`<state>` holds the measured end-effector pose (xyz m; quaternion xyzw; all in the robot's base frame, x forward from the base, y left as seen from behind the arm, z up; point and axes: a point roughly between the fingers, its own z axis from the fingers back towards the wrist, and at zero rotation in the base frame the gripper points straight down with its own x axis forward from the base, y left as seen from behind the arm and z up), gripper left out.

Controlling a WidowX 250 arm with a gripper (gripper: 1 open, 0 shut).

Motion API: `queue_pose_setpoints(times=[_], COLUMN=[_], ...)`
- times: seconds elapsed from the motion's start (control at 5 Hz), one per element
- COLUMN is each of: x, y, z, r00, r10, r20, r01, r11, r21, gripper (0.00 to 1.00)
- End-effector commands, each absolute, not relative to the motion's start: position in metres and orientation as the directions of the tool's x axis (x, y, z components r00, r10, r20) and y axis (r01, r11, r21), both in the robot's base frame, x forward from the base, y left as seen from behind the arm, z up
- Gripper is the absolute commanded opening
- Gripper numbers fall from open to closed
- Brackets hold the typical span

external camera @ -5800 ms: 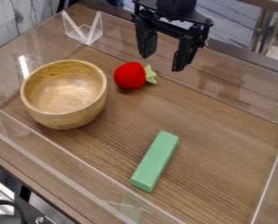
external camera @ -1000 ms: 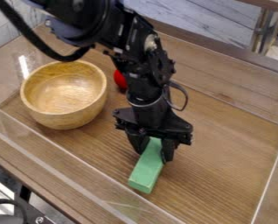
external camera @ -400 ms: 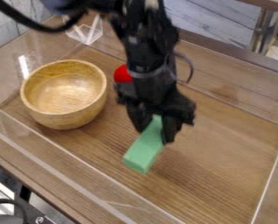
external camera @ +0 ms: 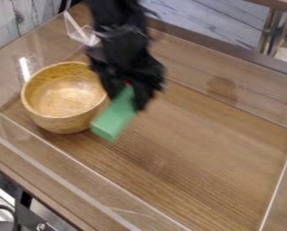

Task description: Put the green stick in the brown bowl

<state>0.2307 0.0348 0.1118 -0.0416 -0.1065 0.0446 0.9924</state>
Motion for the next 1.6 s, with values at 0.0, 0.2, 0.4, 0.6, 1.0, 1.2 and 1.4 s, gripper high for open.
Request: queue_pose_setpoints(times=[0.0, 0.2, 0.4, 0.6, 1.0, 1.2, 1.4], x=[0.237, 0.235, 0.243, 0.252, 0.257, 0.255, 0.257], y=[0.077, 0.109, 0.118, 0.121, 0.115, 0.108, 0.113], z=[0.125, 0.118, 0.107, 0.097, 0.089, 0.09, 0.084], r00=[0.95, 0.937, 0.937, 0.939, 0.938, 0.936, 0.924], r10=[0.156, 0.217, 0.221, 0.219, 0.234, 0.247, 0.291], r20=[0.27, 0.275, 0.271, 0.266, 0.255, 0.25, 0.246], r01=[-0.144, -0.21, -0.217, -0.216, -0.233, -0.247, -0.293], r11=[0.987, 0.976, 0.975, 0.976, 0.972, 0.968, 0.956], r21=[-0.067, -0.054, -0.043, -0.039, -0.035, -0.032, -0.031], gripper=[0.0, 0.0, 0.0, 0.0, 0.0, 0.0, 0.0])
